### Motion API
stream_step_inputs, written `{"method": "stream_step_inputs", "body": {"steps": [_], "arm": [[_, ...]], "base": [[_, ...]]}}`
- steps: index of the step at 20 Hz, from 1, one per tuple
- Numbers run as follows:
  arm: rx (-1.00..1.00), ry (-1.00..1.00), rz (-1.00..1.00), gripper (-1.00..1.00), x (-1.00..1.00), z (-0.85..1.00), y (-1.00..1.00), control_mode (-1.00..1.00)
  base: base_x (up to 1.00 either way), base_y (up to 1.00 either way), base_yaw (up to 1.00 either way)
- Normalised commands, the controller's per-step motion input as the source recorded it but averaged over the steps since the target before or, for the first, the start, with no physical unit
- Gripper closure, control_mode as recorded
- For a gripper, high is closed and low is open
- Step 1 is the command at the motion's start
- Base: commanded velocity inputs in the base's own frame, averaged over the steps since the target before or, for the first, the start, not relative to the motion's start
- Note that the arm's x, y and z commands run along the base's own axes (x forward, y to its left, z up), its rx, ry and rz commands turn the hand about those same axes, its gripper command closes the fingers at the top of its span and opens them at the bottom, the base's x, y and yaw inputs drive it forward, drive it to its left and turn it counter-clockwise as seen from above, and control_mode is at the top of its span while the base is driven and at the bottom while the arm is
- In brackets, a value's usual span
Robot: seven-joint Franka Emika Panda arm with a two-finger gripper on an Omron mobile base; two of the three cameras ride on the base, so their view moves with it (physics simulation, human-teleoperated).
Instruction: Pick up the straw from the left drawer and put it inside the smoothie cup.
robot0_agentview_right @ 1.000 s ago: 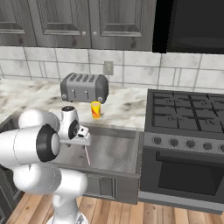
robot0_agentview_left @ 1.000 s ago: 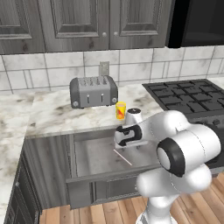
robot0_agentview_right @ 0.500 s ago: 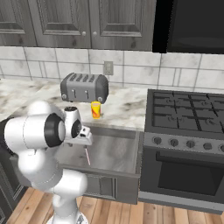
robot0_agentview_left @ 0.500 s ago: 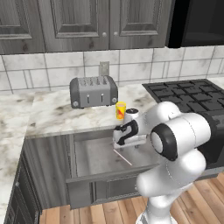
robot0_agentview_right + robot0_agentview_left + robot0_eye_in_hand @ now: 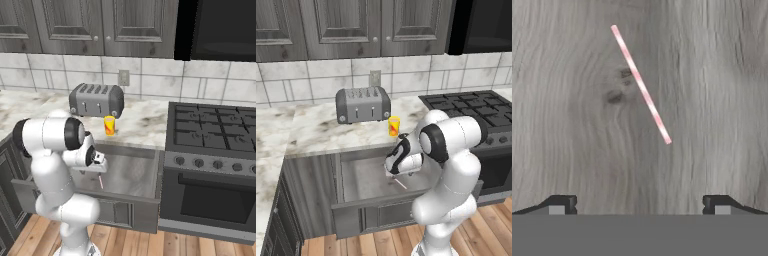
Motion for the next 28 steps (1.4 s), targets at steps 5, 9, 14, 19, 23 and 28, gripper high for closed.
{"method": "stream_step_inputs", "body": {"steps": [5, 9, 14, 19, 23, 28], "arm": [[0.00, 0.00, 0.02, -1.00, 0.19, -0.47, 0.00, -1.00], [0.00, 0.00, 0.03, -1.00, 0.24, -0.31, 0.00, -1.00], [0.00, 0.00, 0.02, -1.00, 0.28, -0.25, 0.00, -1.00], [0.00, 0.00, 0.02, -1.00, 0.30, -0.23, 0.00, -1.00], [0.00, 0.00, 0.01, -1.00, 0.31, -0.22, 0.00, -1.00], [0.00, 0.00, 0.01, -1.00, 0.31, -0.22, 0.00, -1.00]], "base": [[0.00, 0.00, 0.00], [0.00, 0.00, 0.00], [0.00, 0.00, 0.00], [0.00, 0.00, 0.00], [0.00, 0.00, 0.00], [0.00, 0.00, 0.00]]}}
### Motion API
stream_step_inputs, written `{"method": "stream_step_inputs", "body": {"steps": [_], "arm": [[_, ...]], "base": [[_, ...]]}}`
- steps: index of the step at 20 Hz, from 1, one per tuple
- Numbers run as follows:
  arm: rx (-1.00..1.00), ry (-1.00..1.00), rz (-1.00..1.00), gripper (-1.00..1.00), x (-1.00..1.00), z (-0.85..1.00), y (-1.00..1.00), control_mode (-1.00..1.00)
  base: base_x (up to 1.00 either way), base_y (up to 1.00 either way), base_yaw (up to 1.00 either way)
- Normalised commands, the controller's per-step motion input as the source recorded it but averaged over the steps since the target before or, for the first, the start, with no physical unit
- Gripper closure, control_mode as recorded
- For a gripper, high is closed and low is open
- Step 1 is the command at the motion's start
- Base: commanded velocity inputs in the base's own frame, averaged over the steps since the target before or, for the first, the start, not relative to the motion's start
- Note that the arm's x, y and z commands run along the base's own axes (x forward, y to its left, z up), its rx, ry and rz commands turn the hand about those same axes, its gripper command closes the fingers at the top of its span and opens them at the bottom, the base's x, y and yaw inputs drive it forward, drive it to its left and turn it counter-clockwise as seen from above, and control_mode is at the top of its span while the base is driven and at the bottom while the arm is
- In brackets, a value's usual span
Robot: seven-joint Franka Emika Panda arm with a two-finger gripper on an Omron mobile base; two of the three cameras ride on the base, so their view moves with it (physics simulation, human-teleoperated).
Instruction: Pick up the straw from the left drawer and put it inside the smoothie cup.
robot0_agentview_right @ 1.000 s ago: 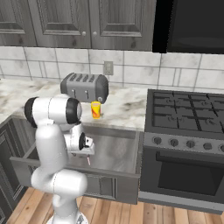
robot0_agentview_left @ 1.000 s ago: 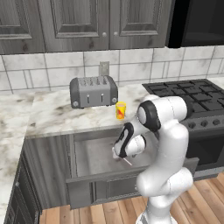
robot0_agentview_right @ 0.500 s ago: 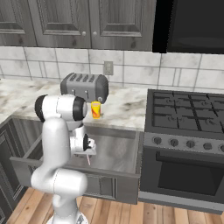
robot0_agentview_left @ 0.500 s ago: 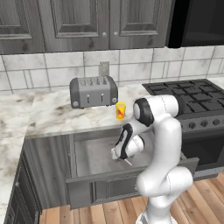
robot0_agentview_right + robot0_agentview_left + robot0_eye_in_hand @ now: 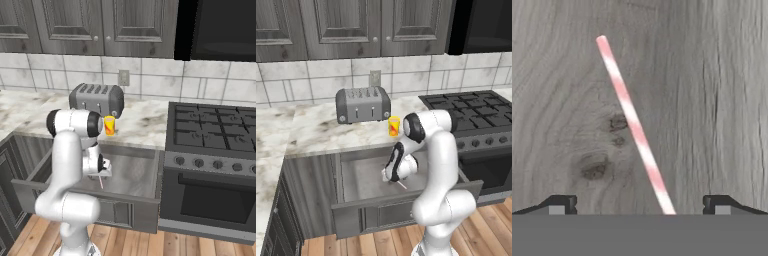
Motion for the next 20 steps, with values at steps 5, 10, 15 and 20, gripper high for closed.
{"method": "stream_step_inputs", "body": {"steps": [5, 10, 15, 20], "arm": [[0.00, 0.00, 0.01, -1.00, 0.23, -0.29, 0.00, -1.00], [0.00, 0.00, 0.00, -1.00, 0.19, -0.32, 0.00, -1.00], [0.00, -0.01, 0.00, -1.00, 0.11, -0.39, 0.00, -1.00], [0.00, -0.04, 0.00, 1.00, -0.06, -0.68, 0.00, -1.00]], "base": [[0.00, 0.00, 0.00], [0.00, 0.00, 0.00], [0.00, 0.00, 0.00], [0.00, 0.00, 0.00]]}}
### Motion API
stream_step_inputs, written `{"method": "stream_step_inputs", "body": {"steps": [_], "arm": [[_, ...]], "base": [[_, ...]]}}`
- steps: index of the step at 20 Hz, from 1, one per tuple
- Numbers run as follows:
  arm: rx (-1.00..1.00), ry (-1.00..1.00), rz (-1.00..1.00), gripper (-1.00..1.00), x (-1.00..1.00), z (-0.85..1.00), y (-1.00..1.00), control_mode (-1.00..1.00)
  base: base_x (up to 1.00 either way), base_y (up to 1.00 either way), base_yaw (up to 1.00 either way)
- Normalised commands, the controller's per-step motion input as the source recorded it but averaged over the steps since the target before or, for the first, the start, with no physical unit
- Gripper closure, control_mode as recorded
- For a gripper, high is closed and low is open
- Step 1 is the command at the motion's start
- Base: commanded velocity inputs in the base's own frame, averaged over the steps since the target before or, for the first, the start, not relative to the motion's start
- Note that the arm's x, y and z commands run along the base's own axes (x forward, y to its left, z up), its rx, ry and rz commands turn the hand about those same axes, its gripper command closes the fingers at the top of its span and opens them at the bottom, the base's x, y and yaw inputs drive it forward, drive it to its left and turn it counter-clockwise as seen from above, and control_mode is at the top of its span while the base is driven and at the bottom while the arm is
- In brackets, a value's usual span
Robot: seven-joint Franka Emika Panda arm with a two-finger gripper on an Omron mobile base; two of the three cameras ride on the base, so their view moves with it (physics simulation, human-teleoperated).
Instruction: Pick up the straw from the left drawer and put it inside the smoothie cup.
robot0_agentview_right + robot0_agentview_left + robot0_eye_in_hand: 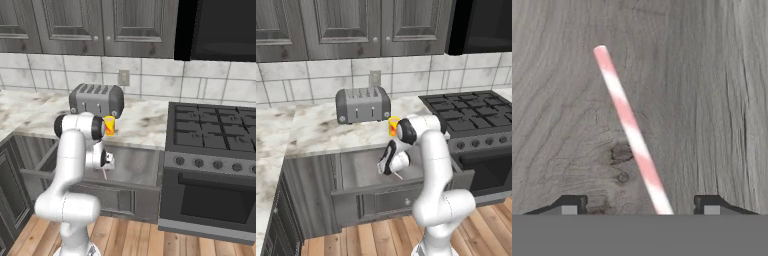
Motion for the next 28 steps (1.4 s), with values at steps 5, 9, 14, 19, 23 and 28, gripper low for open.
{"method": "stream_step_inputs", "body": {"steps": [5, 9, 14, 19, 23, 28], "arm": [[0.00, -0.06, 0.00, 1.00, -0.04, -0.49, 0.00, -1.00], [0.00, -0.16, 0.00, 1.00, -0.04, -0.24, 0.00, -1.00], [0.03, -0.18, 0.00, 1.00, -0.40, -0.17, -0.08, -1.00], [0.05, 0.00, 0.00, 1.00, -0.42, 0.42, -0.20, -1.00], [0.01, 0.00, 0.00, 1.00, -0.29, 0.98, -0.11, -1.00], [0.00, 0.00, 0.00, 1.00, -0.07, 1.00, -0.01, -1.00]], "base": [[0.00, 0.00, 0.00], [0.00, 0.00, 0.00], [0.00, 0.00, 0.00], [0.00, 0.00, 0.00], [0.00, 0.00, 0.00], [0.00, 0.00, 0.00]]}}
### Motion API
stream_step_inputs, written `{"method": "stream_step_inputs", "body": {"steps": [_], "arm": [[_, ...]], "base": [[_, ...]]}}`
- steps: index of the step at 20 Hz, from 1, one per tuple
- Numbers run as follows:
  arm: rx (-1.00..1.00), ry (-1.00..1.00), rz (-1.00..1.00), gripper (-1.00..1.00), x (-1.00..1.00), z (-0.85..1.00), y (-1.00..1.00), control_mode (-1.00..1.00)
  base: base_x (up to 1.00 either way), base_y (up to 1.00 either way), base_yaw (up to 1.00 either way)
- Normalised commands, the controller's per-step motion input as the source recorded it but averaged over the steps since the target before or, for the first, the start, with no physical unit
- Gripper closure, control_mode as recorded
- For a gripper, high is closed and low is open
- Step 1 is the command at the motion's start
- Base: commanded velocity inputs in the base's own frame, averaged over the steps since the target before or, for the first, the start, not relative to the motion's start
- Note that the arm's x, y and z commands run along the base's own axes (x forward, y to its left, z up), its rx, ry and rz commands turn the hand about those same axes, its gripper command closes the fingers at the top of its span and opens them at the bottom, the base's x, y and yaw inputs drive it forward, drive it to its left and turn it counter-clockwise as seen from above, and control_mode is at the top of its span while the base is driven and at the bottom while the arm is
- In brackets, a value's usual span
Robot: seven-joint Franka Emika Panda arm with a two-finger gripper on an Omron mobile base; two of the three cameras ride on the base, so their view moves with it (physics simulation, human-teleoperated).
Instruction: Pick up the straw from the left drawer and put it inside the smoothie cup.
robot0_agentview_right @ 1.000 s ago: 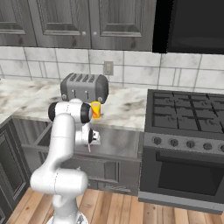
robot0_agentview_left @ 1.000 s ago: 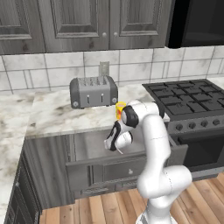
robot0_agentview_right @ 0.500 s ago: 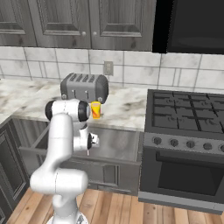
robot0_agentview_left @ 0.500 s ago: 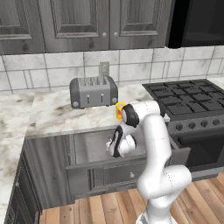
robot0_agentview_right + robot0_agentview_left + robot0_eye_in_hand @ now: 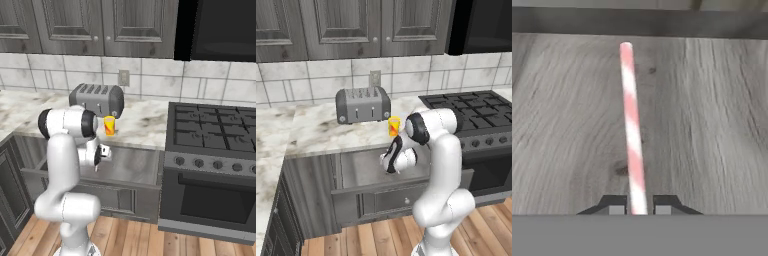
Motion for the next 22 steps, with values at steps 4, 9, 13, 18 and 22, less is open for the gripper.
{"method": "stream_step_inputs", "body": {"steps": [4, 9, 13, 18, 22], "arm": [[0.00, -0.03, 0.00, 1.00, 0.00, 1.00, 0.00, -1.00], [0.00, -0.15, 0.04, 1.00, 0.00, 1.00, -0.05, -1.00], [0.01, -0.25, 0.14, 1.00, 0.00, 0.94, -0.23, -1.00], [0.05, -0.31, 0.20, 1.00, 0.00, 0.90, -0.20, -1.00], [0.15, -0.23, 0.23, 1.00, 0.00, 1.00, -0.17, -1.00]], "base": [[0.00, 0.00, 0.00], [0.00, 0.00, 0.00], [0.00, 0.00, 0.00], [0.00, 0.00, 0.00], [0.00, 0.00, 0.00]]}}
